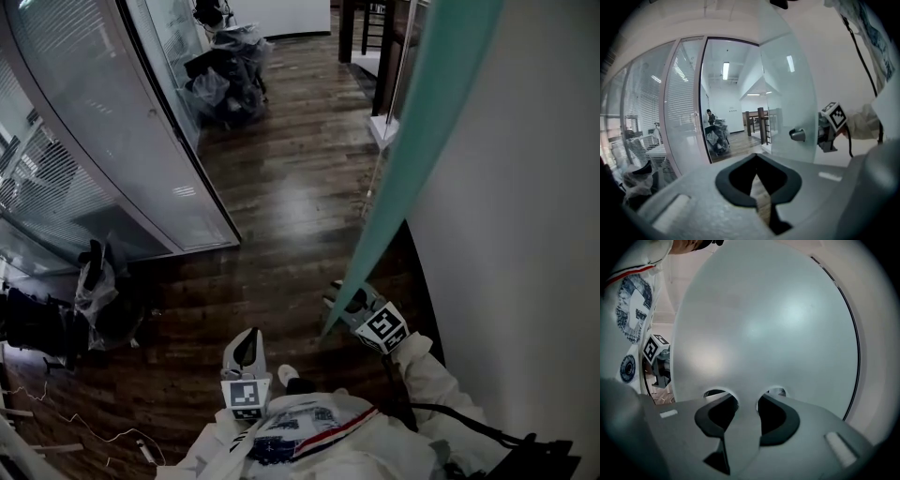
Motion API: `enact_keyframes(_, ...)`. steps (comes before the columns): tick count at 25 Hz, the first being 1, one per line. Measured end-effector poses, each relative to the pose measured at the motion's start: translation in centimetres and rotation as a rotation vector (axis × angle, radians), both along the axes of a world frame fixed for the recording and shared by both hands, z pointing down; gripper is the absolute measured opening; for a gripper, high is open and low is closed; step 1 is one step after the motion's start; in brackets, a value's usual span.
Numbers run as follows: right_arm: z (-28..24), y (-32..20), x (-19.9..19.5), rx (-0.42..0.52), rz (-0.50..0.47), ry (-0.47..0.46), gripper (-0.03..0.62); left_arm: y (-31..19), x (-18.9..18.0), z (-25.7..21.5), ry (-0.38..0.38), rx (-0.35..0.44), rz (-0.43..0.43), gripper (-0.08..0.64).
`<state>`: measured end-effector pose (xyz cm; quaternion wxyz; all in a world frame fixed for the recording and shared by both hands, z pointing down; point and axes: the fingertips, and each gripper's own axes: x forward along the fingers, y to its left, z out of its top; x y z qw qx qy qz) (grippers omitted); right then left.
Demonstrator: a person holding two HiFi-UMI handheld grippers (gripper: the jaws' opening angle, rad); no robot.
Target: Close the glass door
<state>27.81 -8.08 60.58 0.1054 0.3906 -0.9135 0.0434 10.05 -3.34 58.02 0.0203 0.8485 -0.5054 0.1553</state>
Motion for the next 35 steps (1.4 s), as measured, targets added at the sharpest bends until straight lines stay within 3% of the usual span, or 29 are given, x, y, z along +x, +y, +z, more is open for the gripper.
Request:
enact_keyframes(20,-0.9,-4.3,-4.6,-0.002,0.034,-0.015,0.143,-3.4,-3.0,0.0,0.023,-0.014,-0.011,0.002)
enact_keyframes(35,-0.6,-8.8,-8.6,-0.009,0.074,0.021,0.141,-5.3,-10.6,0.8,0.046,-0.006,-0.096,0.002)
